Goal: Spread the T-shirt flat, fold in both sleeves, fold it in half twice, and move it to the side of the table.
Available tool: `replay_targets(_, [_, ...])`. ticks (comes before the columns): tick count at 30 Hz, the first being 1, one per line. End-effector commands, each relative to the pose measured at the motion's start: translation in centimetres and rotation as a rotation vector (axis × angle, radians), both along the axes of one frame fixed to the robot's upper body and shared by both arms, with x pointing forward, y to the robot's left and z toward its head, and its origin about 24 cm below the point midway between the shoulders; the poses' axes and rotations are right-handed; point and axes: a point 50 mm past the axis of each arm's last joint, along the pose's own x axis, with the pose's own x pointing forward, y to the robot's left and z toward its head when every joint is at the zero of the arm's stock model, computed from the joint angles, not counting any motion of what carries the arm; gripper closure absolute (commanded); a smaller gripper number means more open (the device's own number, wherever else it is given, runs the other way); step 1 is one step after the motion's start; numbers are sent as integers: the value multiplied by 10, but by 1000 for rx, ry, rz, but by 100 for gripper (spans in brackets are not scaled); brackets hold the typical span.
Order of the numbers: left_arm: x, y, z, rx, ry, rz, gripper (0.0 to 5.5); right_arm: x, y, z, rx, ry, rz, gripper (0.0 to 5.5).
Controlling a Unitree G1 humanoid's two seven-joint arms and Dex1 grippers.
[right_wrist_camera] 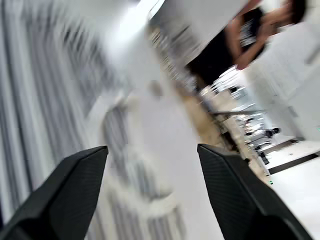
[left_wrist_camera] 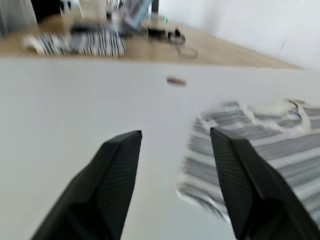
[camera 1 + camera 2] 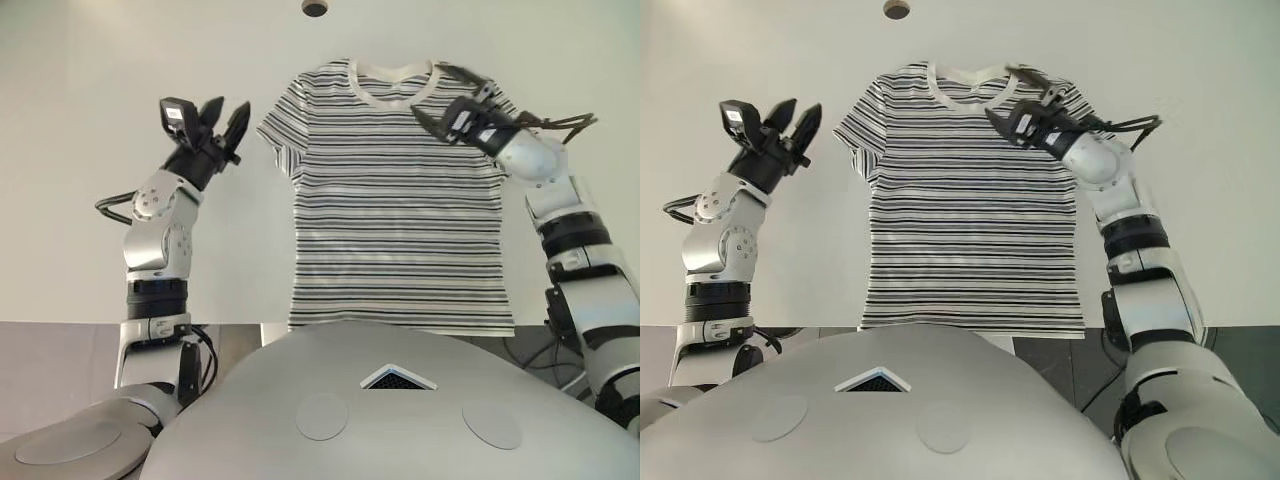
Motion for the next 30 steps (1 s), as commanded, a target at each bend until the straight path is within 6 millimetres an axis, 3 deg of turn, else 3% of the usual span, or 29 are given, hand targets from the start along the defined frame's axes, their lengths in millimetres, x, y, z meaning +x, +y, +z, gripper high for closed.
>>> replay_targets(1, [1,-2,-11,-150,174,-20,298,-24,-39,102,478,-197,-78,215])
replay_targets(3, [6,-3,-14,-143,211,-30,298,-45,-54,134,595,-265,-90,215])
replay_targets(6, [11,-6,-21,-74,238,-53,298,-62,-63,147,611,-281,-117,215])
replay_targets(14, [26,-13,-34,246,159,-61,298,-72,-64,144,609,-268,-168,215])
replay_targets(22, [18,-20,-42,223,214,-184,298,-72,-64,141,580,-273,-194,215])
replay_targets(30, [17,-15,-39,167,261,-180,422,-74,-61,138,556,-272,-203,218])
